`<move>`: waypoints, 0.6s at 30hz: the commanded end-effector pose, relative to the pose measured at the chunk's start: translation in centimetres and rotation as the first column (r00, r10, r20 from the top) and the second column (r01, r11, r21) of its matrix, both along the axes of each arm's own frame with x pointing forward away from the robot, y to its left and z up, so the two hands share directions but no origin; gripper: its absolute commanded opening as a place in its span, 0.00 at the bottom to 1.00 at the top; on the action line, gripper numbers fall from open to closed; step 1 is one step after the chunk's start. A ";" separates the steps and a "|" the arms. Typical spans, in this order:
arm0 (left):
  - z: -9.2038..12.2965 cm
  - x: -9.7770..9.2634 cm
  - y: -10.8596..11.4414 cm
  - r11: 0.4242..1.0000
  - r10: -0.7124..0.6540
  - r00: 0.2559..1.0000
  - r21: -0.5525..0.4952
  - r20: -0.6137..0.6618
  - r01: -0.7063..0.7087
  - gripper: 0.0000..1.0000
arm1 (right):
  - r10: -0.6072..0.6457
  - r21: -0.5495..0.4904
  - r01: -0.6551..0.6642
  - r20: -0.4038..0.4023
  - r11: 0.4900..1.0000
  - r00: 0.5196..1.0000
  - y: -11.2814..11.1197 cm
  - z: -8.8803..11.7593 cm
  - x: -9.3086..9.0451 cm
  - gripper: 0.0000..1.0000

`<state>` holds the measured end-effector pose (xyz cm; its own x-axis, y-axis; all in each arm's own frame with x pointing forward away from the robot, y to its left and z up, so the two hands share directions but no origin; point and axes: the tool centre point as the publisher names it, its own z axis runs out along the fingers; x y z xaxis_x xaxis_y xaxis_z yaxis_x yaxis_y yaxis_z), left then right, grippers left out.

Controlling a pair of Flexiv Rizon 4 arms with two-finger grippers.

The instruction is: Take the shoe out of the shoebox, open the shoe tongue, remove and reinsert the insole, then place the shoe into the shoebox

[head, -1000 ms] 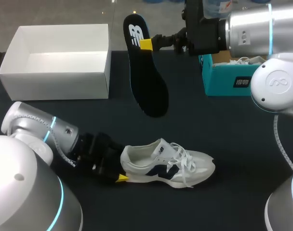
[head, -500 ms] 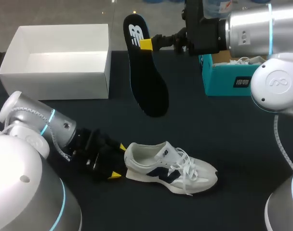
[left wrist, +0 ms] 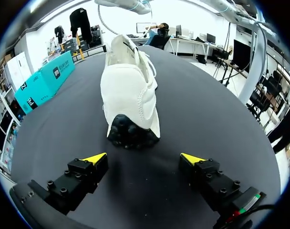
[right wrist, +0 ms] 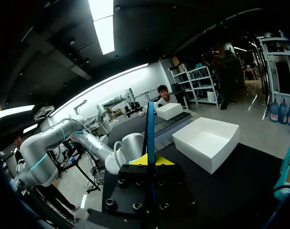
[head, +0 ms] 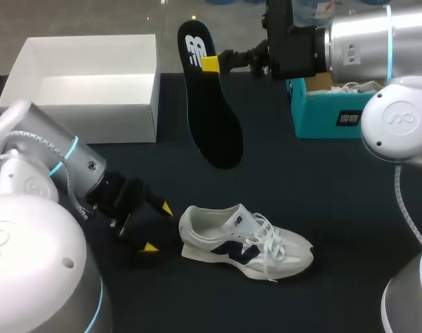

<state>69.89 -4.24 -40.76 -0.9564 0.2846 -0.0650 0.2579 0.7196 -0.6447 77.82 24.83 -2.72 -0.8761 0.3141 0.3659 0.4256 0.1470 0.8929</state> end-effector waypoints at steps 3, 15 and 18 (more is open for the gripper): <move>2.8 -1.1 1.2 0.997 0.010 0.999 0.074 0.037 -0.012 1.00 | -0.004 -0.002 0.004 0.000 1.000 1.000 0.2 0.0 -0.1 0.00; 6.0 -1.5 1.1 0.992 -0.017 0.997 0.123 -0.070 0.026 1.00 | -0.004 -0.002 0.004 0.000 1.000 1.000 0.2 0.0 -0.1 0.00; 7.0 -1.5 0.9 0.988 -0.018 0.999 0.151 -0.044 0.024 1.00 | -0.004 -0.002 0.004 0.000 1.000 1.000 0.2 0.0 -0.1 0.00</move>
